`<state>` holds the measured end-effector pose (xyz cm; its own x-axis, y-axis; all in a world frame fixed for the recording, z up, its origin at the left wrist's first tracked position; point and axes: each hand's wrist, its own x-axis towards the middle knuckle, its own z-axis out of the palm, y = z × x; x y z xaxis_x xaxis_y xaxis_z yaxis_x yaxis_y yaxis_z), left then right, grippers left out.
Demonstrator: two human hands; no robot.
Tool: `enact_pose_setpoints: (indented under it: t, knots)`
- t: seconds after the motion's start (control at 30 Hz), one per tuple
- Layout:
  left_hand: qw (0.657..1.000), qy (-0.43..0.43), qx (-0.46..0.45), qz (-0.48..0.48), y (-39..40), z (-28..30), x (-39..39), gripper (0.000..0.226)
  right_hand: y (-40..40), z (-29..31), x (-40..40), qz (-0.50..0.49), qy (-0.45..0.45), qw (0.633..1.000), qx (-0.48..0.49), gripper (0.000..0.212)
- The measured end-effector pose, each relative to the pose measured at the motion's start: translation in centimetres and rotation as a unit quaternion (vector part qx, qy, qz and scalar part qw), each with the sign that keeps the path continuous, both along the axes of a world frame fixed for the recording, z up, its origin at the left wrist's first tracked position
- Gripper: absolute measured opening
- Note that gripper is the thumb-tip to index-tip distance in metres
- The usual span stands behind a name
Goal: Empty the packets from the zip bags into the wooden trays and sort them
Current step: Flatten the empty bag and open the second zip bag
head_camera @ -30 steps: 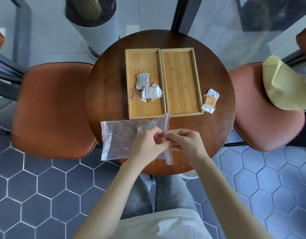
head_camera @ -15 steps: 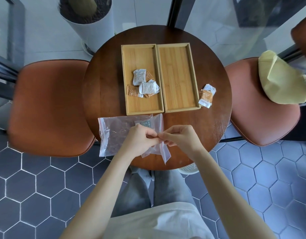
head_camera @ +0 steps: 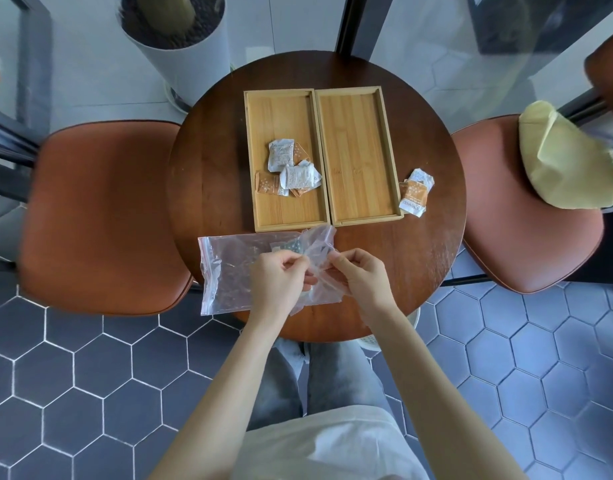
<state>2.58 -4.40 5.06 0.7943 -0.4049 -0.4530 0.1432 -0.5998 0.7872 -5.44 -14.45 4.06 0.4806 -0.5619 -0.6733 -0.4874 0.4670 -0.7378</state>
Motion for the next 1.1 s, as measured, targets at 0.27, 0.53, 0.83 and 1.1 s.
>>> enact_pose_setpoints:
  t: [0.27, 0.53, 0.83, 1.1]
  knots:
    - [0.976, -0.172, 0.101, -0.091, 1.3, 0.6, 0.5, 0.014, -1.6, 0.4, -1.0, 0.112, 0.085, 0.953, -0.27, 0.014]
    - [0.947, -0.224, 0.13, -0.19, 2.1, 2.3, 1.5, 0.03, -3.4, 0.5, -2.4, 0.27, 0.048, 0.824, -0.496, 0.01]
    - [0.973, -0.181, 0.053, -0.129, 1.2, 7.3, 1.5, 0.02, -3.0, 0.7, -1.9, 0.005, -0.06, 0.994, 0.087, 0.03]
    - [0.99, -0.053, -0.094, -0.093, 0.0, 12.0, 1.8, 0.016, 0.1, -3.5, -1.0, -0.102, -0.025, 0.966, 0.237, 0.049]
